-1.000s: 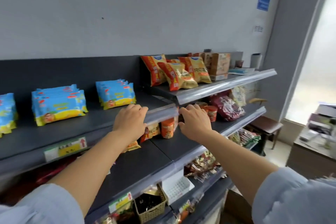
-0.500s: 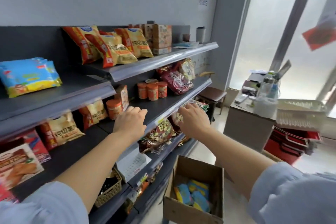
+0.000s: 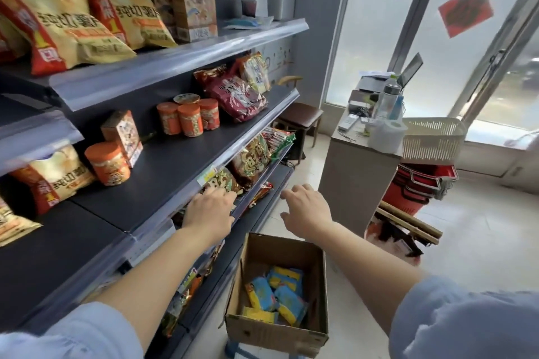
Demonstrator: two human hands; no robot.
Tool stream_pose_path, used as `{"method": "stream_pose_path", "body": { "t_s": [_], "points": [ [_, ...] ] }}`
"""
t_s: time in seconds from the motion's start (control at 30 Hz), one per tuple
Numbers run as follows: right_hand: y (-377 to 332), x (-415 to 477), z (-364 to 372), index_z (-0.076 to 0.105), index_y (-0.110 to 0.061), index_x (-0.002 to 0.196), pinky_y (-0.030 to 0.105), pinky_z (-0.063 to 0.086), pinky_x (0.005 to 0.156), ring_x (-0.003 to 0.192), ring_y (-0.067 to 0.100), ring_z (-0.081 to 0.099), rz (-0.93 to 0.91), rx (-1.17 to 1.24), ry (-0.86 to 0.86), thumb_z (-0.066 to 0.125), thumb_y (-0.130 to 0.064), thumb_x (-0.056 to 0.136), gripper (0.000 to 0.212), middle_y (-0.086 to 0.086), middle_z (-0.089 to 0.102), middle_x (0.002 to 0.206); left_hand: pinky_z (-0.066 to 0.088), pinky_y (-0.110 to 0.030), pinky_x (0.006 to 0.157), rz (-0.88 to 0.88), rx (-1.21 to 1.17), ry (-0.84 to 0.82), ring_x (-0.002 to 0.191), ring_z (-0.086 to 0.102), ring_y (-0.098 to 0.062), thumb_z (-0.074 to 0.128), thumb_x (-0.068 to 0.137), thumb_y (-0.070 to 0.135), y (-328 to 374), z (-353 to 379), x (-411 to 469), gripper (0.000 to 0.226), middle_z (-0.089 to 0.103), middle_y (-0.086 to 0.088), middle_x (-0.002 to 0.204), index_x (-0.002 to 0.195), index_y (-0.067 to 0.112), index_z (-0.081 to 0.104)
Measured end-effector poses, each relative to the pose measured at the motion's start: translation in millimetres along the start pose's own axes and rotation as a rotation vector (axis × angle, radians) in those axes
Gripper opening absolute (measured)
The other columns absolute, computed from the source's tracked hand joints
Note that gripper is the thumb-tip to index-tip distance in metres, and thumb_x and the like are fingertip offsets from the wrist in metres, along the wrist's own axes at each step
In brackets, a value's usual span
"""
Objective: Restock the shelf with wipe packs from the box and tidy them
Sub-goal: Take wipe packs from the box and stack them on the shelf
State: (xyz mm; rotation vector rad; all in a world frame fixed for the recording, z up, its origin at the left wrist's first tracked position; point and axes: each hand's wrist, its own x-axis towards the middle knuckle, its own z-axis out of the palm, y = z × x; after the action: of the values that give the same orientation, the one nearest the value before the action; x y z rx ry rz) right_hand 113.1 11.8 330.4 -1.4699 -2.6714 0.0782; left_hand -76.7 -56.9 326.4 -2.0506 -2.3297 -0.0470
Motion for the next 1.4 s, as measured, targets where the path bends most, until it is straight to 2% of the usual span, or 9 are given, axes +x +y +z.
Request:
{"method": "stream_pose_path", "body": {
  "t_s": [0.2, 0.57, 0.83, 1.03, 1.2, 1.33, 1.4],
  "points": [
    [30.7, 26.6, 46.2, 0.049, -0.018, 0.131, 0.036, 0.040, 0.096, 0.122, 0.026, 0.044, 0.091, -0.001, -0.104, 0.054, -0.034, 0.094, 0.041, 0.005, 0.054, 0.126, 0.039, -0.038, 0.103, 0.097, -0.029, -0.094, 0.124, 0.044, -0.023, 0.057, 0.091, 0.034, 12.0, 54.2, 51.5, 0.043, 0.052, -0.001, 0.130, 0.131, 0.020, 0.047],
    [75.1, 35.2, 149.1, 0.053, -0.017, 0.125, 0.037, 0.042, 0.092, 0.116, 0.027, 0.045, 0.176, 0.048, -0.315, 0.056, -0.032, 0.092, 0.036, 0.005, 0.055, 0.120, 0.039, -0.037, 0.100, 0.210, -0.062, -0.314, 0.121, 0.044, -0.023, 0.055, 0.093, 0.032, 46.7, 162.3, 93.3, 0.040, 0.053, -0.002, 0.126, 0.130, 0.019, 0.048],
    [93.2, 34.7, 243.7, 0.052, -0.017, 0.123, 0.036, 0.041, 0.086, 0.111, 0.029, 0.046, 0.149, 0.074, -0.468, 0.053, -0.026, 0.091, 0.034, 0.007, 0.055, 0.115, 0.037, -0.036, 0.099, 0.182, -0.072, -0.431, 0.121, 0.044, -0.023, 0.055, 0.093, 0.031, 65.3, 250.5, 101.0, 0.037, 0.053, 0.000, 0.123, 0.127, 0.020, 0.050],
    [103.2, 29.7, 316.9, 0.050, -0.015, 0.126, 0.036, 0.042, 0.087, 0.113, 0.029, 0.047, 0.149, 0.088, -0.601, 0.054, -0.028, 0.092, 0.036, 0.009, 0.055, 0.119, 0.039, -0.037, 0.096, 0.155, -0.052, -0.548, 0.117, 0.046, -0.023, 0.056, 0.092, 0.028, 72.4, 327.1, 98.9, 0.033, 0.055, -0.001, 0.119, 0.124, 0.021, 0.052],
    [109.1, 27.8, 374.7, 0.055, -0.009, 0.119, 0.039, 0.043, 0.091, 0.117, 0.033, 0.047, 0.159, 0.042, -0.717, 0.054, -0.029, 0.092, 0.033, 0.013, 0.058, 0.121, 0.041, -0.038, 0.096, 0.119, -0.009, -0.649, 0.118, 0.047, -0.026, 0.057, 0.091, 0.022, 72.0, 390.3, 99.7, 0.036, 0.053, -0.006, 0.123, 0.126, 0.016, 0.051],
    [113.0, 29.7, 410.7, 0.059, -0.014, 0.115, 0.036, 0.041, 0.091, 0.115, 0.031, 0.051, 0.130, -0.074, -0.778, 0.056, -0.035, 0.091, 0.031, 0.010, 0.062, 0.117, 0.043, -0.040, 0.097, 0.053, -0.001, -0.742, 0.123, 0.044, -0.030, 0.052, 0.090, 0.011, 75.6, 431.2, 102.6, 0.050, 0.045, -0.012, 0.133, 0.139, 0.011, 0.040],
    [113.9, 30.3, 424.6, 0.057, -0.016, 0.117, 0.038, 0.035, 0.098, 0.115, 0.031, 0.050, 0.124, -0.140, -0.775, 0.057, -0.036, 0.090, 0.033, 0.009, 0.062, 0.117, 0.043, -0.040, 0.098, -0.003, -0.029, -0.772, 0.127, 0.042, -0.031, 0.051, 0.092, 0.011, 78.0, 445.8, 103.7, 0.059, 0.040, -0.013, 0.139, 0.146, 0.010, 0.027]
  ]
}}
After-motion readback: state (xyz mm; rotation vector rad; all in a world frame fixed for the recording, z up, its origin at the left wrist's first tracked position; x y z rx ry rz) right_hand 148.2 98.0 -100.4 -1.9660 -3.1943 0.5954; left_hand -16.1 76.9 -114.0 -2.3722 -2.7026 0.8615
